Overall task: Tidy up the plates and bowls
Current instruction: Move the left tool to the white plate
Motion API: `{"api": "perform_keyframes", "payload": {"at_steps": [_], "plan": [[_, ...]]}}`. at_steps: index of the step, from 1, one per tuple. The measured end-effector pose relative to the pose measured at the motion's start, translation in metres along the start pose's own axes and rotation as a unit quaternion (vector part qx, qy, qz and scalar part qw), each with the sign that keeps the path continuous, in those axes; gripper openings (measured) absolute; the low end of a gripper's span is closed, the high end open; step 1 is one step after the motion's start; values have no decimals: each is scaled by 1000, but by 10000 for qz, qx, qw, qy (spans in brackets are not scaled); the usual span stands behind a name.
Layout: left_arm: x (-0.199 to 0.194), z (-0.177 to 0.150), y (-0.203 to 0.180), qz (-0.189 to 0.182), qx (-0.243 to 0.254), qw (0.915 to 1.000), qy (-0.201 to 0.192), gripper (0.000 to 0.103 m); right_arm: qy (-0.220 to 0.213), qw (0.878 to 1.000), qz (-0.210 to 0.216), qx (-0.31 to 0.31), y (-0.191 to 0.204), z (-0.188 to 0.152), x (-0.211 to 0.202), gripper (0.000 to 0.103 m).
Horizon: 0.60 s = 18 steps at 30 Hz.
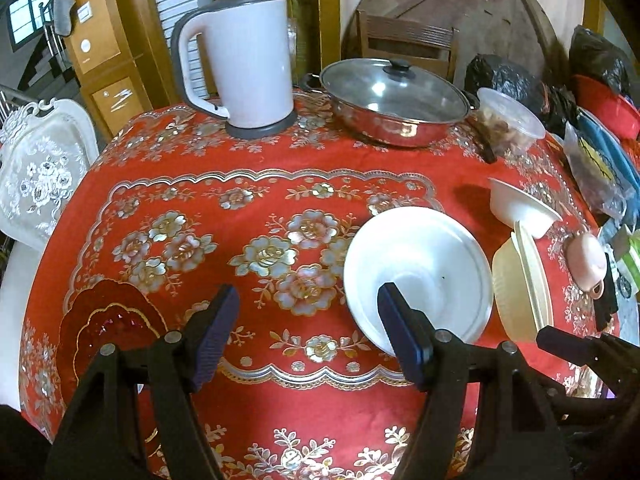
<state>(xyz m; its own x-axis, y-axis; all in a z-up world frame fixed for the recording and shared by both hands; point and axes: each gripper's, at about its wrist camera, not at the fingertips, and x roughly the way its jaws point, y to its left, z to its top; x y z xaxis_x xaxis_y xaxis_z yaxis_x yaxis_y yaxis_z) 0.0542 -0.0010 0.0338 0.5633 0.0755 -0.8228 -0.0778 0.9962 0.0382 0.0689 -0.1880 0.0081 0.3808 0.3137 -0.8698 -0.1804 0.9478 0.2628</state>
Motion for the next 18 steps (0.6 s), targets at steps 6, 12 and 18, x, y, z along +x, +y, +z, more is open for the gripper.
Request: {"api": "perform_keyframes", "payload": {"at_steps": [6, 12, 18], "plan": [[11, 0, -8, 34, 90, 9999, 122, 71, 102, 9998, 24, 140, -12, -1, 6, 68], [27, 0, -10, -3, 71, 9995, 311, 71, 193, 9996, 55, 209, -22, -5, 11, 68], [48, 1, 5, -199, -247, 9975, 629, 71, 93, 9987, 293, 398, -33, -10, 7, 68]]}}
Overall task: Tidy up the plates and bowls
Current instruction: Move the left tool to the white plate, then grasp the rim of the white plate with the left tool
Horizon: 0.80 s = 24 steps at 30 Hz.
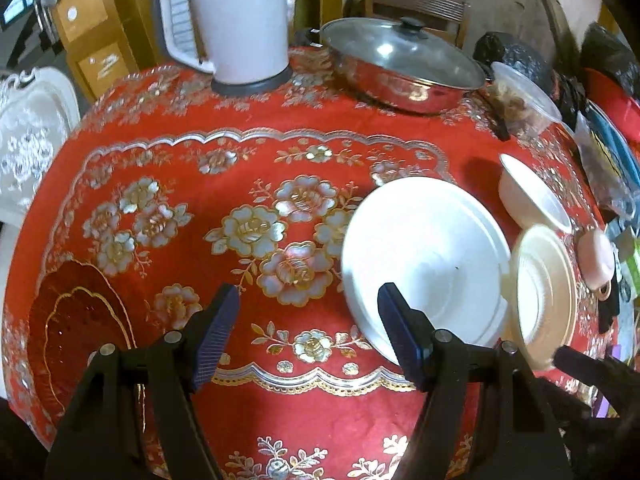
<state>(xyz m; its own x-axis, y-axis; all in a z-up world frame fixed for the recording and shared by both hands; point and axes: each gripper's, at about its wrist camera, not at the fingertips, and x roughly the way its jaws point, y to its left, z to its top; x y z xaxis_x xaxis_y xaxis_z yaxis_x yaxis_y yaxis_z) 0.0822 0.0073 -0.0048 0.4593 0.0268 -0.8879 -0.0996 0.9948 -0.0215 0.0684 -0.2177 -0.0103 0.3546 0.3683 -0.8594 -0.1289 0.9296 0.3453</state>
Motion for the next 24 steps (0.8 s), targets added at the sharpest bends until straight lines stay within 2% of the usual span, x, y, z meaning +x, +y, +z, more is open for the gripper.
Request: {"api": "perform_keyframes", "payload": {"at_steps": [5, 10, 13, 16, 20, 21, 23, 24], "plan": [[16, 5, 5, -244, -206, 9990, 304, 71, -182, 9996, 66, 205, -23, 17, -13, 68], [26, 4, 3, -233, -209, 9985, 452, 71, -253, 9977, 563, 267, -31, 63, -5, 69], [31, 5, 2, -260, -224, 9981, 517, 71, -89, 9976, 666, -154, -17, 91, 12, 69], [38, 9, -5, -270, -205, 9976, 610, 71, 96, 9976, 452, -524, -6, 116, 35, 69], [47, 10, -18, -283, -44, 9967, 756, 71, 501, 9948, 529, -708, -4, 130, 64, 67], [51, 10, -21, -292, -26, 9962, 819, 71, 611, 9933, 513, -840, -2, 132, 73, 66], [57, 10, -24, -286, -15, 9957, 887, 71, 796, 9905, 343, -1068, 1, 133, 88, 56], [59, 10, -25, -278, -8, 9954, 916, 71, 879, 9898, 324, -1076, 0, 132, 94, 45]]}}
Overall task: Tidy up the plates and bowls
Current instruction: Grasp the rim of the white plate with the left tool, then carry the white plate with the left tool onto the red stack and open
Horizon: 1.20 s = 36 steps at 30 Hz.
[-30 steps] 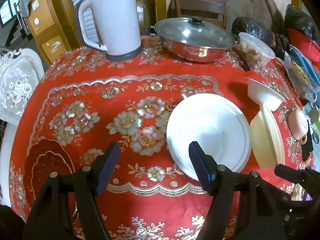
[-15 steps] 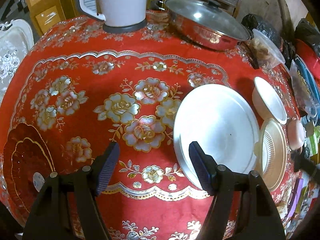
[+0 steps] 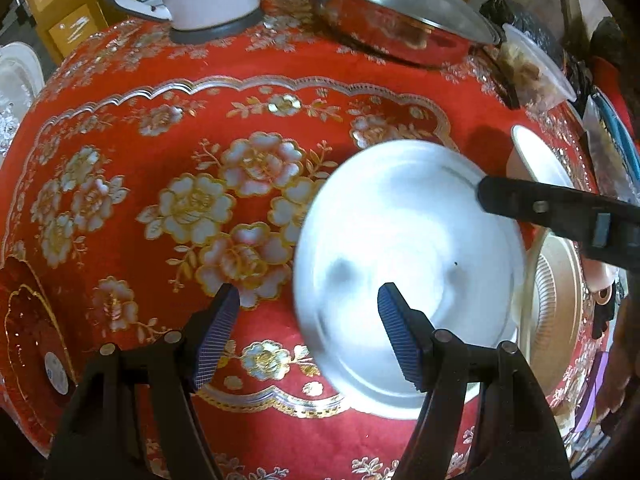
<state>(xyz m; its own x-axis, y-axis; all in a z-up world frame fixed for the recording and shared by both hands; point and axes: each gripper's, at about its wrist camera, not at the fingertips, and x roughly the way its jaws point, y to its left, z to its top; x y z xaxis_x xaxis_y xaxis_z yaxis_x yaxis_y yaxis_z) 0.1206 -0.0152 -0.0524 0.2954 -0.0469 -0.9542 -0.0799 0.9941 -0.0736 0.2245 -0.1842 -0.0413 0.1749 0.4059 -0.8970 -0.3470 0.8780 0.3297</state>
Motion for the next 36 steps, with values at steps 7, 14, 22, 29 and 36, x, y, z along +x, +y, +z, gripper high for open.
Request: {"api": "perform_keyframes", "payload": {"at_steps": [7, 14, 22, 29, 36], "plan": [[20, -3, 4, -162, -192, 9993, 283, 19, 255, 9996, 55, 104, -5, -9, 17, 15], [2, 2, 18, -127, -187, 9996, 186, 19, 107, 9990, 280, 334, 4, -19, 6, 14], [-39, 0, 60, -19, -364, 9993, -53, 19, -100, 9986, 464, 217, 54, -27, -11, 14], [-70, -22, 110, 347, -488, 9981, -162, 20, -110, 9973, 729, 27, 118, -34, -4, 16], [-93, -45, 186, 848, -754, 9935, -87, 25, 49, 9929, 1124, -382, 206, -45, 16, 18]]}}
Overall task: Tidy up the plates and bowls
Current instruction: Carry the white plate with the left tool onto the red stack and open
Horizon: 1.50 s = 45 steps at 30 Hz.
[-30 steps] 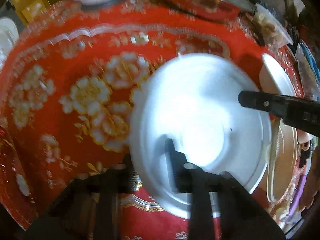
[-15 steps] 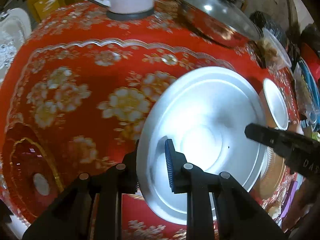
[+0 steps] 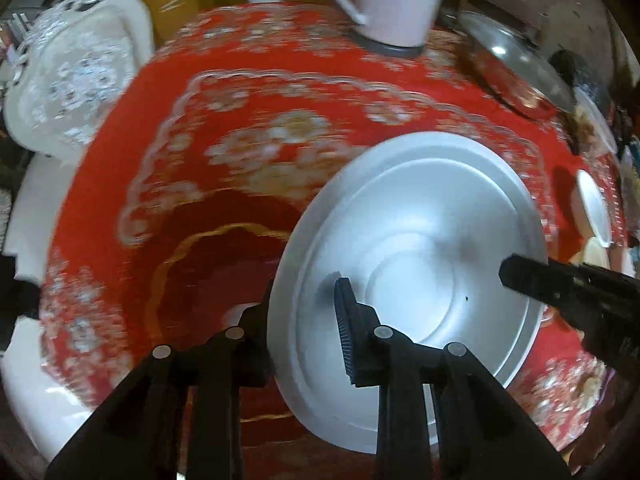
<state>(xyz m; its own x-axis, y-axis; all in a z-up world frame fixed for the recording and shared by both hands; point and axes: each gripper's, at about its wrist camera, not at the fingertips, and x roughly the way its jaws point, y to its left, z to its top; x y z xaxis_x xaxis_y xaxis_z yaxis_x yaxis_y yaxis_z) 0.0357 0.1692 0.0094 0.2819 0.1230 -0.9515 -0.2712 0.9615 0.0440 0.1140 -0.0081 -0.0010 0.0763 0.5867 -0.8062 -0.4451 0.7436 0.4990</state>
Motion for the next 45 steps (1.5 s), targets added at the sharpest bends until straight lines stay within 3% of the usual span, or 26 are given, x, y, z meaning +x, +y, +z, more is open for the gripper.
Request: {"api": "perform_keyframes", "payload": {"at_steps": [6, 11, 15, 16, 18, 20, 23, 26, 31, 38, 45], "plan": [[12, -6, 60, 417, -169, 9988, 179, 27, 318, 9991, 121, -260, 53, -4, 53, 18], [37, -13, 75, 770, -110, 9965, 292, 33, 579, 9977, -12, -361, 70, -12, 88, 18], [46, -21, 71, 871, -66, 9957, 304, 36, 484, 9981, -31, -386, 69, -17, 85, 34], [45, -22, 72, 936, -89, 9953, 240, 42, 386, 9983, -109, -429, 68, -18, 80, 41], [38, -21, 71, 1075, -148, 9941, 58, 58, 234, 9987, -200, -395, 61, -17, 68, 45], [24, -20, 66, 1308, -184, 9910, -226, 59, 116, 9994, -116, -309, 52, -19, 52, 45], [3, -18, 43, 1107, -34, 9922, -577, 60, -182, 9989, -366, -239, 31, -31, 24, 51], [-14, -19, -1, 732, 269, 9932, -870, 69, -471, 9959, -764, -150, 9, -49, 0, 51], [-14, -29, -91, 92, 1100, 9895, -934, 72, -662, 9844, -1594, 336, -43, -81, -31, 52], [-11, -38, -170, -327, 1734, 9806, -850, 72, -920, 9702, -1943, 1119, -102, -113, -78, 56], [-23, -43, -218, -571, 1940, 9745, -975, 72, -1218, 9584, -2073, 1540, -135, -136, -122, 58]]}}
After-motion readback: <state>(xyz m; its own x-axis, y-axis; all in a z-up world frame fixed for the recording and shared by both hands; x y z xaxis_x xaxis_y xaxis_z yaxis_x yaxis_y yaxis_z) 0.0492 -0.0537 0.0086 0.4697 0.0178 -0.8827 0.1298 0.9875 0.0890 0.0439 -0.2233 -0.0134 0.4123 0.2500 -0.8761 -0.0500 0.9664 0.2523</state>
